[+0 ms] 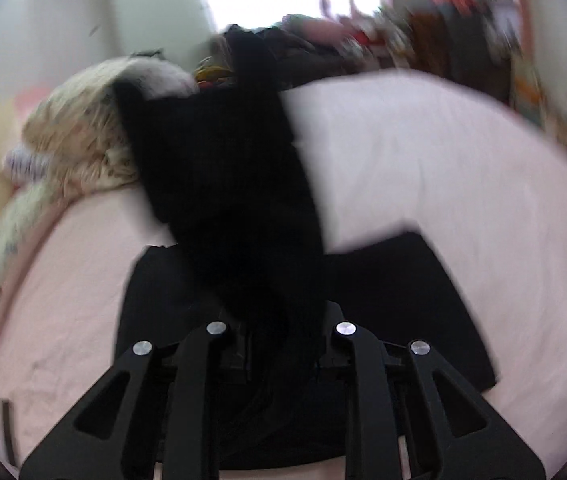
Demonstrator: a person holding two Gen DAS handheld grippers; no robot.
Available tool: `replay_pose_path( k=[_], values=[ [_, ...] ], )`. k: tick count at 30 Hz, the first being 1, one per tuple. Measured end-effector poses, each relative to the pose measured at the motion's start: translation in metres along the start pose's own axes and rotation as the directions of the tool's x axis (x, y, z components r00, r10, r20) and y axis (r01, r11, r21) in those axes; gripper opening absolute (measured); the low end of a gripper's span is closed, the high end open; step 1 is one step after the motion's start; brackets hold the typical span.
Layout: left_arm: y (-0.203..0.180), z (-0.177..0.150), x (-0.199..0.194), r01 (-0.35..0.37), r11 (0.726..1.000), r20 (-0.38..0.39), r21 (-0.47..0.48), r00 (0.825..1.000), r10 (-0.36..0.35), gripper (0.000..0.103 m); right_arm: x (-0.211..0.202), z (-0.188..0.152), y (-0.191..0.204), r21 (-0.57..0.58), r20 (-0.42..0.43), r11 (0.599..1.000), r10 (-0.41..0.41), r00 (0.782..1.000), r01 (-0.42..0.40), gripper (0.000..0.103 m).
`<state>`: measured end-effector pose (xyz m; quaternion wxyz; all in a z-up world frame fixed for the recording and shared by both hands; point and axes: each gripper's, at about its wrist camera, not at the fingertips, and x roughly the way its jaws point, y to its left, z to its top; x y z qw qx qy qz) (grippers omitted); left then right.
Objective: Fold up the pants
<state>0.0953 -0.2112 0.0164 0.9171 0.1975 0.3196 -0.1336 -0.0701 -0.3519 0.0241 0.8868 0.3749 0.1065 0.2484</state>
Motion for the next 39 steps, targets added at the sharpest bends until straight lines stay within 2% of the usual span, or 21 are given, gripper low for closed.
replay_pose_path(
  k=[3, 5, 6, 8, 10, 13, 15, 17, 18, 19, 21, 23, 25, 27, 28, 29, 30, 33, 35, 36, 39],
  values=[
    [-0.048, -0.020, 0.010, -0.034, 0.985, -0.021, 0.170, 0.999, 0.038, 0.020, -0.011, 0.004, -0.009, 0.043, 0.055, 0.999, -0.018, 0.998, 0.015, 0.084],
    [-0.067, -0.031, 0.015, -0.091, 0.965, -0.012, 0.244, 0.995, 0.097, 0.020, -0.017, 0.009, -0.015, 0.069, 0.082, 0.997, -0.024, 0.996, 0.018, 0.084],
    [-0.069, -0.036, 0.015, -0.110, 0.961, 0.007, 0.252, 0.994, 0.112, 0.020, -0.018, 0.011, -0.017, 0.076, 0.093, 0.997, -0.030, 0.995, 0.023, 0.084],
    [-0.062, -0.035, 0.016, -0.086, 0.971, 0.000, 0.221, 0.996, 0.088, 0.021, -0.019, 0.012, -0.020, 0.084, 0.109, 0.996, -0.039, 0.993, 0.030, 0.084],
    [-0.058, -0.036, 0.013, -0.095, 0.969, 0.010, 0.226, 0.995, 0.095, 0.021, -0.021, 0.012, -0.023, 0.094, 0.118, 0.995, -0.044, 0.992, 0.033, 0.084],
    [-0.073, -0.044, 0.010, -0.164, 0.926, 0.063, 0.341, 0.986, 0.152, 0.026, -0.018, 0.013, -0.025, 0.102, 0.118, 0.993, -0.065, 0.991, 0.053, 0.084],
    [-0.086, -0.056, 0.008, -0.216, 0.876, 0.116, 0.432, 0.976, 0.183, 0.031, -0.018, 0.014, -0.029, 0.105, 0.116, 0.992, -0.075, 0.990, 0.063, 0.084],
    [-0.093, -0.070, -0.001, -0.248, 0.843, 0.164, 0.478, 0.968, 0.191, 0.033, -0.018, 0.016, -0.034, 0.108, 0.113, 0.991, -0.085, 0.990, 0.073, 0.084],
    [-0.097, -0.076, -0.008, -0.259, 0.831, 0.188, 0.492, 0.964, 0.189, 0.035, -0.017, 0.016, -0.035, 0.110, 0.113, 0.991, -0.089, 0.990, 0.076, 0.084],
    [-0.098, -0.081, -0.014, -0.259, 0.827, 0.203, 0.499, 0.963, 0.179, 0.043, -0.017, 0.015, -0.035, 0.110, 0.112, 0.991, -0.091, 0.990, 0.079, 0.084],
    [-0.092, -0.085, -0.030, -0.230, 0.841, 0.215, 0.490, 0.967, 0.139, 0.054, -0.015, 0.015, -0.037, 0.109, 0.106, 0.990, -0.102, 0.989, 0.091, 0.084],
    [-0.078, -0.088, -0.045, -0.172, 0.869, 0.215, 0.463, 0.973, 0.078, 0.065, -0.011, 0.013, -0.038, 0.099, 0.093, 0.990, -0.113, 0.989, 0.103, 0.084],
    [-0.052, -0.090, -0.065, -0.088, 0.921, 0.203, 0.379, 0.979, 0.010, 0.079, -0.006, 0.012, -0.037, 0.083, 0.080, 0.989, -0.125, 0.989, 0.119, 0.084],
    [-0.009, -0.086, -0.076, 0.061, 0.972, 0.166, 0.226, 0.981, -0.100, 0.089, 0.004, 0.011, -0.033, 0.047, 0.057, 0.989, -0.145, 0.988, 0.142, 0.084],
    [0.015, -0.084, -0.079, 0.140, 0.982, 0.159, 0.129, 0.974, -0.160, 0.094, 0.011, 0.011, -0.029, 0.022, 0.045, 0.988, -0.151, 0.988, 0.150, 0.084],
    [0.047, -0.084, -0.079, 0.248, 0.969, 0.172, 0.003, 0.954, -0.244, 0.096, 0.023, 0.010, -0.023, -0.022, 0.029, 0.987, -0.157, 0.987, 0.157, 0.084],
    [0.064, -0.086, -0.080, 0.315, 0.946, 0.189, -0.073, 0.936, -0.297, 0.099, 0.033, 0.009, -0.018, -0.057, 0.013, 0.985, -0.163, 0.987, 0.164, 0.084],
    [0.111, -0.092, -0.065, 0.464, 0.841, 0.222, -0.278, 0.883, -0.413, 0.101, 0.070, -0.006, 0.001, -0.181, -0.054, 0.961, -0.224, 0.973, 0.211, 0.084],
    [0.128, -0.095, -0.051, 0.469, 0.803, 0.216, -0.368, 0.883, -0.417, 0.101, 0.091, -0.022, 0.006, -0.280, -0.094, 0.913, -0.334, 0.938, 0.297, 0.084],
    [0.132, -0.095, -0.046, 0.462, 0.796, 0.210, -0.391, 0.887, -0.412, 0.101, 0.099, -0.028, 0.006, -0.314, -0.105, 0.888, -0.383, 0.918, 0.335, 0.084],
    [0.138, -0.101, -0.039, 0.397, 0.796, 0.181, -0.457, 0.918, -0.353, 0.101, 0.112, -0.041, 0.001, -0.378, -0.123, 0.830, -0.485, 0.866, 0.411, 0.083]
  ],
)
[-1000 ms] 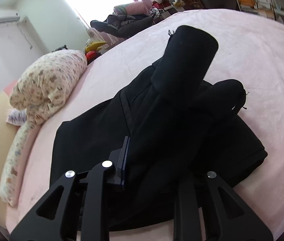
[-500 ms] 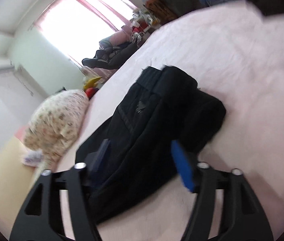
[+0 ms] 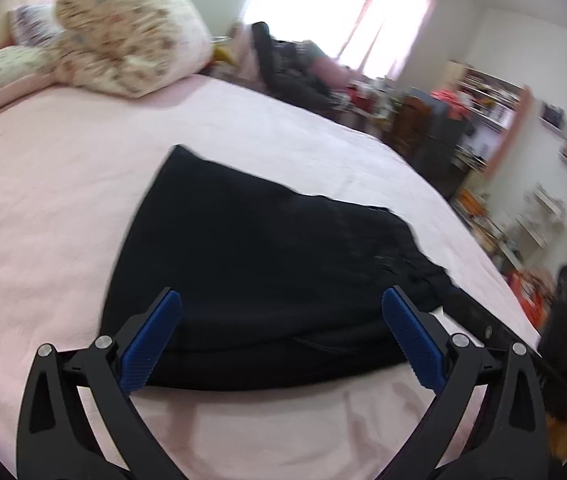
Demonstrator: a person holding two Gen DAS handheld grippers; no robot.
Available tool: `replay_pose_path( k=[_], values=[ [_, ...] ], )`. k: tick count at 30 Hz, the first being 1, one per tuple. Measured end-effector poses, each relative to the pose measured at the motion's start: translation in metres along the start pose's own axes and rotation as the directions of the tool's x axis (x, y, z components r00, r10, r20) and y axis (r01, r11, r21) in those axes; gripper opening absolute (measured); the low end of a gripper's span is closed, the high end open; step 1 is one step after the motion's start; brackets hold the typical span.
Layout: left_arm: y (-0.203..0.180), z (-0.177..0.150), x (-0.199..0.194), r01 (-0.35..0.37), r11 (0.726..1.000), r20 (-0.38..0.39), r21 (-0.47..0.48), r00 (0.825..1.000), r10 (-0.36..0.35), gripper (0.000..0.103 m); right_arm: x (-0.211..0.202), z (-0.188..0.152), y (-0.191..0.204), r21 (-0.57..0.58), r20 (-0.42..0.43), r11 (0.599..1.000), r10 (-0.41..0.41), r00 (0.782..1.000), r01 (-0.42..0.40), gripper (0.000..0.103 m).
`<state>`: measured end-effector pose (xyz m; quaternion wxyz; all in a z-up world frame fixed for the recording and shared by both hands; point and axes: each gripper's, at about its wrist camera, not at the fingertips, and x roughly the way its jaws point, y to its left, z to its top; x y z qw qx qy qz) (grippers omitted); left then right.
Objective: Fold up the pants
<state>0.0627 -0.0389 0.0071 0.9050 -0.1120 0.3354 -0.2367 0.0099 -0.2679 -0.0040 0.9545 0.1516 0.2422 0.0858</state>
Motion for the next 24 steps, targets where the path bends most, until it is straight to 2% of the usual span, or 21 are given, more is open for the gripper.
replay_pose_path(
  k=[4, 7, 13, 17, 22, 24],
  values=[
    [-0.011, -0.004, 0.010, -0.143, 0.986, 0.006, 0.084, 0.990, 0.143, 0.101, 0.002, -0.003, 0.005, -0.041, 0.011, 0.997, -0.068, 0.998, 0.069, 0.084],
    [-0.016, -0.009, 0.017, -0.209, 0.966, 0.001, 0.153, 0.977, 0.212, 0.101, 0.010, -0.009, 0.011, -0.103, -0.022, 0.986, -0.137, 0.990, 0.134, 0.084],
    [-0.013, -0.022, 0.039, -0.244, 0.948, -0.098, 0.203, 0.959, 0.267, 0.101, 0.032, -0.023, 0.012, -0.170, -0.147, 0.964, -0.230, 0.962, 0.205, 0.085],
    [-0.004, -0.025, 0.047, -0.226, 0.957, -0.153, 0.181, 0.955, 0.254, 0.101, 0.038, -0.032, 0.018, -0.238, -0.187, 0.944, -0.276, 0.943, 0.229, 0.090],
    [-0.005, -0.025, 0.043, -0.229, 0.954, -0.141, 0.193, 0.956, 0.258, 0.101, 0.039, -0.036, 0.018, -0.261, -0.193, 0.936, -0.289, 0.938, 0.234, 0.092],
    [-0.008, -0.018, 0.032, -0.221, 0.959, -0.113, 0.178, 0.964, 0.243, 0.101, 0.034, -0.033, 0.016, -0.250, -0.177, 0.942, -0.273, 0.946, 0.225, 0.091]
  ],
)
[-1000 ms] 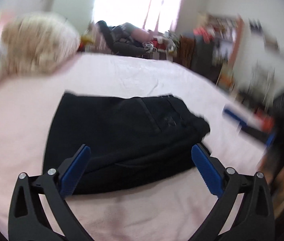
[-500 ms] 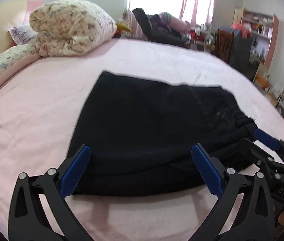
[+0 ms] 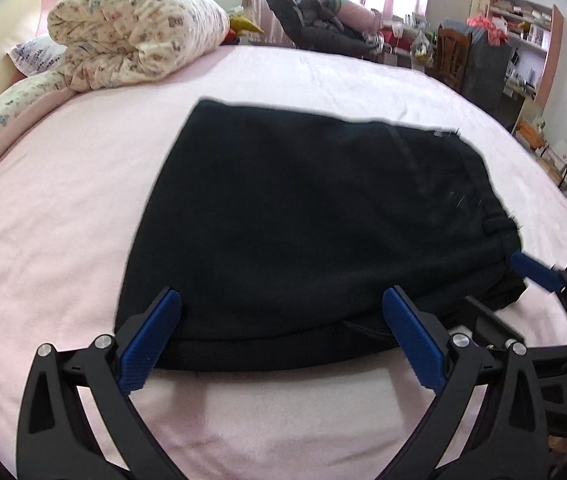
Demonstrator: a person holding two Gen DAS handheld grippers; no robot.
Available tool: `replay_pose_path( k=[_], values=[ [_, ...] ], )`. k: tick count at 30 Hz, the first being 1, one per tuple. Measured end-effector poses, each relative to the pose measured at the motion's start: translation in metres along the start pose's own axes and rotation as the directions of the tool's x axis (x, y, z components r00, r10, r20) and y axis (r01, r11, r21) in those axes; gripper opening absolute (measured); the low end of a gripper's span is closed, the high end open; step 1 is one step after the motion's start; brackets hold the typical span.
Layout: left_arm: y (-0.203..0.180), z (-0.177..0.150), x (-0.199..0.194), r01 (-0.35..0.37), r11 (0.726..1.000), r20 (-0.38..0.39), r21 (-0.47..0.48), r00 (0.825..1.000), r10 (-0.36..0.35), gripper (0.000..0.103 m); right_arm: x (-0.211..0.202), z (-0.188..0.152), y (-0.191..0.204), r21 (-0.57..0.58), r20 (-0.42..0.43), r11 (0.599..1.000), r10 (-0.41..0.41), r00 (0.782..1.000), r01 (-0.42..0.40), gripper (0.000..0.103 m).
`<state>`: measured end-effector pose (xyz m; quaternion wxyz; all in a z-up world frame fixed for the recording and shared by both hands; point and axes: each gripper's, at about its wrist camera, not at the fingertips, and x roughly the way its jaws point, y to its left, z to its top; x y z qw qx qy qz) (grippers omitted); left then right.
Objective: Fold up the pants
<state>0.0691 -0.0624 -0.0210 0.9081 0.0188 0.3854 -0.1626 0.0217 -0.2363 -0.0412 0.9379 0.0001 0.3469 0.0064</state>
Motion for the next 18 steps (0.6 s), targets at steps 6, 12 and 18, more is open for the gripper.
replay_pose_path(
  k=[6, 12, 18],
  values=[
    [0.015, 0.040, -0.010, 0.007, 0.998, 0.047, -0.062, 0.999, -0.004, 0.101, -0.045, 0.024, -0.035, 0.115, 0.193, 0.992, 0.025, 0.981, -0.048, 0.090],
    [0.018, 0.060, 0.021, -0.036, 0.997, -0.027, -0.073, 0.999, 0.034, 0.101, -0.004, 0.048, -0.047, 0.079, 0.053, 0.995, -0.067, 0.996, 0.063, 0.090],
    [0.017, 0.037, 0.059, -0.073, 0.997, -0.137, -0.023, 0.988, 0.069, 0.101, 0.043, 0.027, -0.046, 0.051, -0.163, 0.994, -0.089, 0.983, 0.099, 0.090]
  ],
)
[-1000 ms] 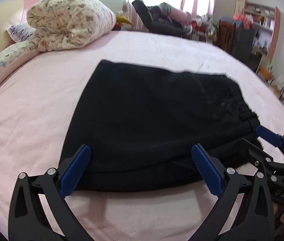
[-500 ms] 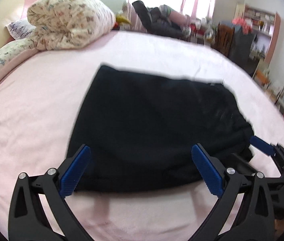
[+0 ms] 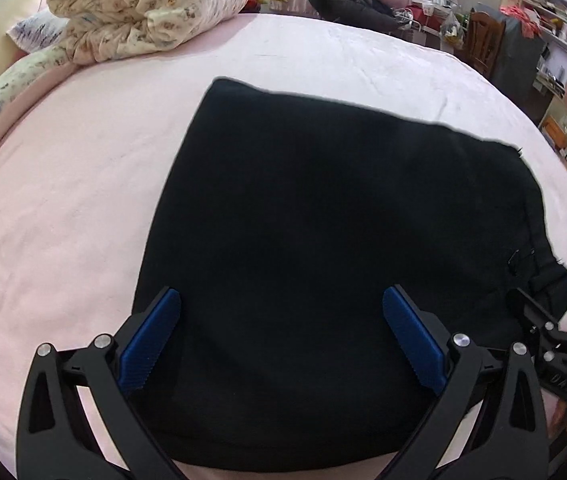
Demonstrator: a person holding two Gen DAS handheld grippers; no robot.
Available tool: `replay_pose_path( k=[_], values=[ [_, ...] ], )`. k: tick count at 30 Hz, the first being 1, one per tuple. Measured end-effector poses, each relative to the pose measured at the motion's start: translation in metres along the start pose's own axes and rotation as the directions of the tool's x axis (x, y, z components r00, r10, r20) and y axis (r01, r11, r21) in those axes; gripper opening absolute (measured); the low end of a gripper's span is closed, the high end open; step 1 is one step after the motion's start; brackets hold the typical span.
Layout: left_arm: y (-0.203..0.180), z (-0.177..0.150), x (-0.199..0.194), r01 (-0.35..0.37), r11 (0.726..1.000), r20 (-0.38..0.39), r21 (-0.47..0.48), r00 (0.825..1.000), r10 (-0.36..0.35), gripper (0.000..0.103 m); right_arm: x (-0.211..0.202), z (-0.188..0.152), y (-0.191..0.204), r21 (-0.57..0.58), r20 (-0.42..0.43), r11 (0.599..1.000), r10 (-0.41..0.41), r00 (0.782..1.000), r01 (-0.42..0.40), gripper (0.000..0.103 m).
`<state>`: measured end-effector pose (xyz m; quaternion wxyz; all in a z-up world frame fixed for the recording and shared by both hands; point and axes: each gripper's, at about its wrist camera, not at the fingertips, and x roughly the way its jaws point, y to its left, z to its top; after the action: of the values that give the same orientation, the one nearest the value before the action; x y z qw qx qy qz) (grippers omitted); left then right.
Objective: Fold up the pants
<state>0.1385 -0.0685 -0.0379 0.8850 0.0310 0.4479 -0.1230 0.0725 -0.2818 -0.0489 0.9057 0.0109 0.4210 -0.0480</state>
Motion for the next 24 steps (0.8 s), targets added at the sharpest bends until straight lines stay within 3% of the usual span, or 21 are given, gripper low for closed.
replay_pose_path(
  k=[3, 6, 8, 10, 11, 13, 14, 18, 22, 24],
  values=[
    [0.001, -0.008, 0.000, 0.004, 1.000, 0.032, -0.004, 0.999, -0.004, 0.101, 0.006, -0.002, -0.018, 0.113, -0.045, 0.989, 0.098, 0.994, -0.093, 0.090],
    [0.005, -0.005, -0.002, 0.027, 1.000, 0.032, 0.000, 0.999, -0.027, 0.101, 0.007, -0.007, -0.030, 0.170, -0.031, 0.972, 0.172, 0.985, -0.164, 0.090],
    [0.011, -0.002, -0.012, 0.021, 1.000, 0.062, 0.008, 0.998, -0.022, 0.101, -0.009, -0.004, -0.036, 0.170, 0.027, 0.971, 0.164, 0.986, -0.166, 0.090],
    [0.022, 0.004, -0.029, 0.031, 1.000, 0.147, -0.004, 0.989, -0.030, 0.101, -0.028, 0.007, -0.040, 0.144, 0.121, 0.979, 0.129, 0.984, -0.146, 0.090],
    [0.027, 0.009, -0.034, 0.049, 0.999, 0.176, -0.018, 0.983, -0.046, 0.101, -0.040, 0.014, -0.042, 0.122, 0.186, 0.978, 0.144, 0.972, -0.169, 0.090],
    [0.036, 0.025, -0.040, 0.155, 0.987, 0.204, -0.041, 0.968, -0.143, 0.101, -0.047, 0.028, -0.037, 0.065, 0.229, 0.966, 0.230, 0.946, -0.251, 0.090],
    [0.037, 0.036, -0.038, 0.234, 0.971, 0.191, -0.042, 0.956, -0.222, 0.101, -0.045, 0.032, -0.033, 0.041, 0.223, 0.958, 0.268, 0.937, -0.284, 0.090],
    [0.025, 0.063, -0.016, 0.339, 0.940, 0.102, -0.029, 0.937, -0.335, 0.101, -0.017, 0.055, -0.019, 0.020, 0.121, 0.921, 0.384, 0.915, -0.389, 0.090],
    [0.019, 0.073, 0.030, 0.334, 0.939, -0.063, -0.079, 0.939, -0.339, 0.101, 0.025, 0.057, -0.016, 0.049, -0.060, 0.951, 0.308, 0.950, -0.305, 0.090],
    [0.017, 0.073, 0.042, 0.321, 0.943, -0.086, -0.089, 0.941, -0.328, 0.101, 0.030, 0.052, -0.012, 0.015, -0.064, 0.958, 0.287, 0.956, -0.287, 0.092]
  ],
)
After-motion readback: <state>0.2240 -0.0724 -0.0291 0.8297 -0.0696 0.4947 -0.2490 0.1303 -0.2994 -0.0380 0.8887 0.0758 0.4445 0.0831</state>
